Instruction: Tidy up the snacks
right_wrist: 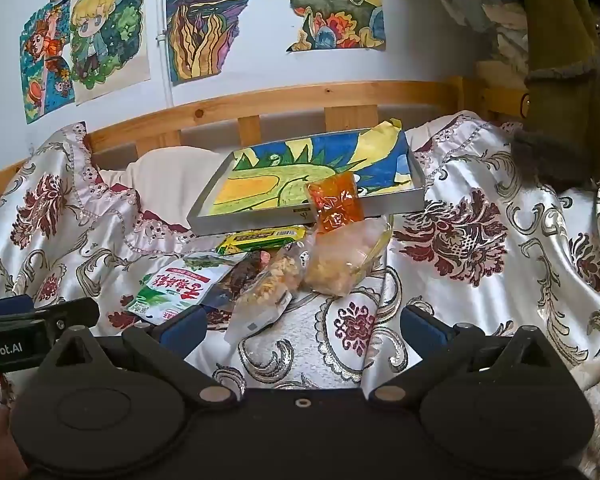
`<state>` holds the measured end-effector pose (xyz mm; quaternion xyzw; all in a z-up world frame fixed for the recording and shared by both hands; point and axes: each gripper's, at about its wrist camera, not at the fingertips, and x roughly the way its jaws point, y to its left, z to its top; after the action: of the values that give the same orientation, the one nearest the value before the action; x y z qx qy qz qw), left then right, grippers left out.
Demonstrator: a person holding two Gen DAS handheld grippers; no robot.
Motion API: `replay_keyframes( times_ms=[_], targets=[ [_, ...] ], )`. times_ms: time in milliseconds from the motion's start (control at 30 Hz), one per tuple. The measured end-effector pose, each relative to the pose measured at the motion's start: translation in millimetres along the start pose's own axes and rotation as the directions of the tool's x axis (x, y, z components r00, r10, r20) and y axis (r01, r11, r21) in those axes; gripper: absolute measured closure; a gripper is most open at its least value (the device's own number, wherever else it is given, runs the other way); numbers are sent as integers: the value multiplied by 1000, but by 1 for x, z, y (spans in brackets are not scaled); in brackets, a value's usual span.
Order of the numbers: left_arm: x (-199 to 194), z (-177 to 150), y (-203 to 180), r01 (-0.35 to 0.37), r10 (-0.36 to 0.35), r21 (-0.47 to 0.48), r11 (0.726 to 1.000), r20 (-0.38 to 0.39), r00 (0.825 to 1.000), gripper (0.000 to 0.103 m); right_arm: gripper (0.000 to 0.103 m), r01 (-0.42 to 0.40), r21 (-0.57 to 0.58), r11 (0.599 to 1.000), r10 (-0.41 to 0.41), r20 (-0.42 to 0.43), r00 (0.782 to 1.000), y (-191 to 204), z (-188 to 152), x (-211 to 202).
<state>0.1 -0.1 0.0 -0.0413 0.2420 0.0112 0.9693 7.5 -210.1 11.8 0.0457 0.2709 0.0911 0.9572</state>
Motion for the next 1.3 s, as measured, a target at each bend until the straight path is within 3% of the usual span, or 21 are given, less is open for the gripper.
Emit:
replay_keyframes(
  times_ms=[1300],
  targets=[
    [0, 0, -1, 7, -8, -8, 1000, -9, 1000, 0, 1, -3, 2, 1000, 3, -3, 1000, 0, 1, 1]
  ],
)
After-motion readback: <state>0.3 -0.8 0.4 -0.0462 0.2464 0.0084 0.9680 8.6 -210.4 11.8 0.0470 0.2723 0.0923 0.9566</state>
